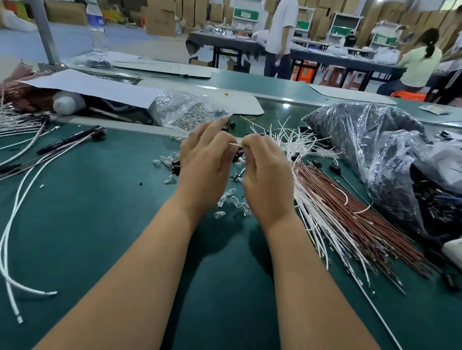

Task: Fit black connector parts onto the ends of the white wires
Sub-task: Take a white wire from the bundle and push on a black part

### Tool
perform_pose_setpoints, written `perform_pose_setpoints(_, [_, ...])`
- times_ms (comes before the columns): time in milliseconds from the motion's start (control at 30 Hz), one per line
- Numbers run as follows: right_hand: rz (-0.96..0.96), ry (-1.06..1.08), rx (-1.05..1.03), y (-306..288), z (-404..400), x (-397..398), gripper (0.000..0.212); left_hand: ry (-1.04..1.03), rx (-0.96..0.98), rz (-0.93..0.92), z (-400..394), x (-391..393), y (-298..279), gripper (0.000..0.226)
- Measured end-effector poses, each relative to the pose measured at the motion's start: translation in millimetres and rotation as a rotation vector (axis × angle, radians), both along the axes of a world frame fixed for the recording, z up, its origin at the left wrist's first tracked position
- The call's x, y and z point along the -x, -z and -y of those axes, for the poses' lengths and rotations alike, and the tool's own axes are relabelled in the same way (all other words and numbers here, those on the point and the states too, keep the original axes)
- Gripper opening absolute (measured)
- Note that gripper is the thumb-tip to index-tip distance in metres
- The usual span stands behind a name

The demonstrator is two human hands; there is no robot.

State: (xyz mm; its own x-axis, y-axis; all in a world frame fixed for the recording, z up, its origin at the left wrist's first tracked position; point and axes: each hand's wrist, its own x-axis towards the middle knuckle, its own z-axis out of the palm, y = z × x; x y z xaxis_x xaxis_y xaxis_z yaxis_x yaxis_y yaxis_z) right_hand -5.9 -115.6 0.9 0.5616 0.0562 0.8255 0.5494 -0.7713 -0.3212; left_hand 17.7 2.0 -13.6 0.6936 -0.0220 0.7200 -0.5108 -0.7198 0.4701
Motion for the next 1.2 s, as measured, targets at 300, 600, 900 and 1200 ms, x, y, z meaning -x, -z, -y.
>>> perform_pose_setpoints(300, [0.023, 0.562, -0.167, -5, 31, -6, 0.015, 0.095, 0.109, 0.072, -14, 4, -10, 0.017])
perform_pose_setpoints(600, [-0.172, 0.603, 0.09, -1, 23, -4, 0.048, 0.033, 0.094, -0.093, -18, 2, 0, 0.019])
perform_pose_setpoints(900, [-0.175, 0.33, 0.222, 9, 4, -8, 0.031, 0.11, 0.092, -0.109, -15, -1, 1, 0.013])
perform_pose_setpoints(1200, [-0.381, 0.447, 0.133, 3, 16, -38, 0.022, -0.038, 0.264, -0.19, -20, -4, -1, 0.023])
